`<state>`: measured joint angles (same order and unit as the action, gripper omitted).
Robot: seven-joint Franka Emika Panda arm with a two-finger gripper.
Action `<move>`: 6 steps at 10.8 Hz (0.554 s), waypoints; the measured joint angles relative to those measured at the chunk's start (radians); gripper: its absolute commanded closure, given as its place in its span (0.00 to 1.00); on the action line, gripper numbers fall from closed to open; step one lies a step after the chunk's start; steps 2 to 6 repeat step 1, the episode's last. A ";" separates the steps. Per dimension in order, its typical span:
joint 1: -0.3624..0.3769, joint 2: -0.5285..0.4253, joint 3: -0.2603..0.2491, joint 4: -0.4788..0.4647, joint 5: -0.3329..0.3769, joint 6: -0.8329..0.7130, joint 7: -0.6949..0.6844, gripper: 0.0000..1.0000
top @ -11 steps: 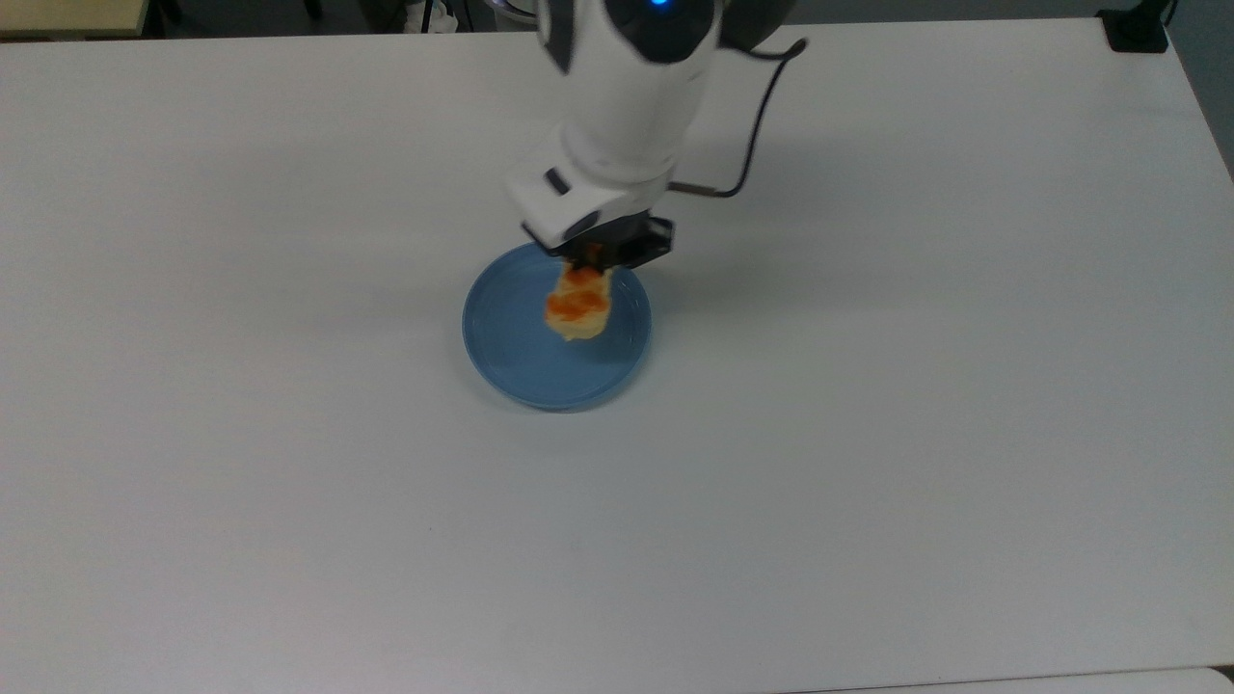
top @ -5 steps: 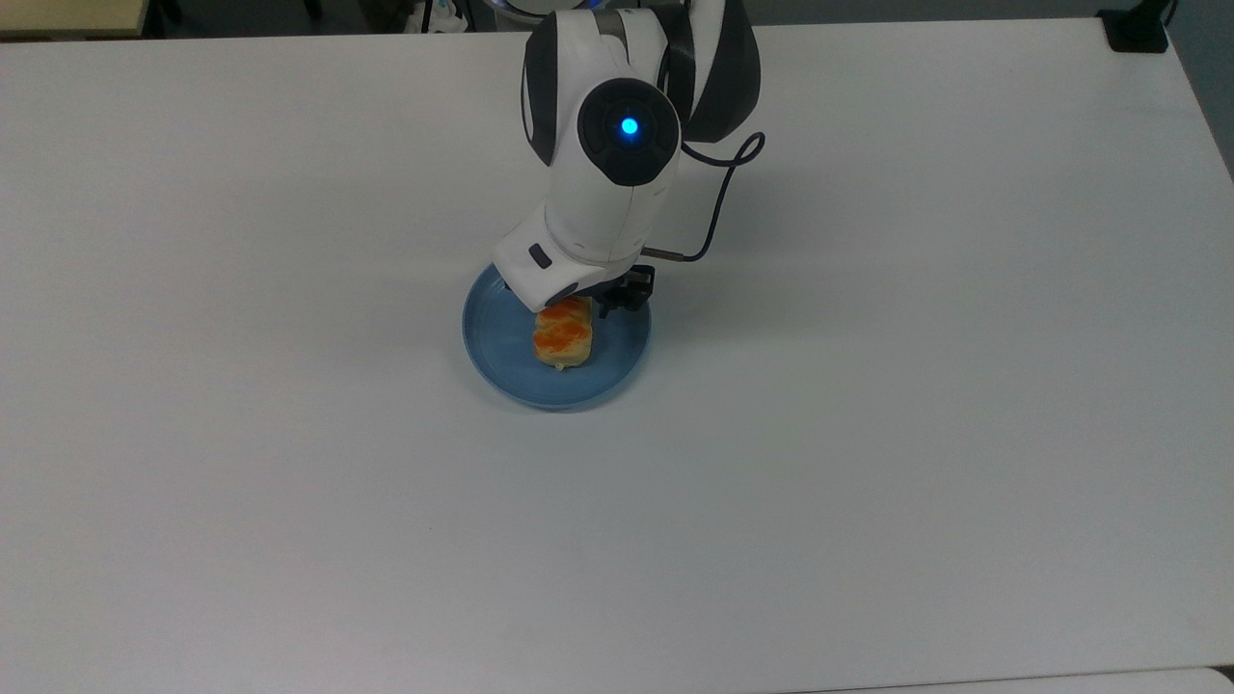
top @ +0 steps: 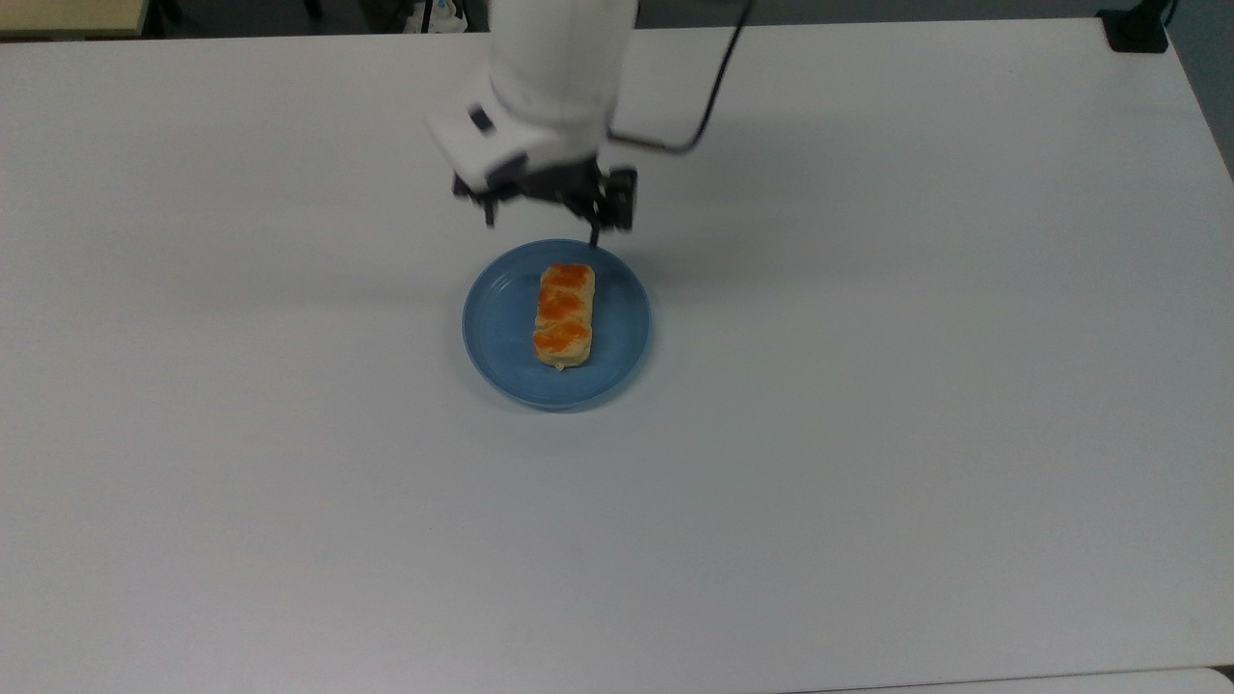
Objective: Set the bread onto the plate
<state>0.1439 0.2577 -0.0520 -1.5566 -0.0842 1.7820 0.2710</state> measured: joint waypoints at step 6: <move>-0.059 -0.072 0.037 -0.001 0.000 -0.065 -0.012 0.00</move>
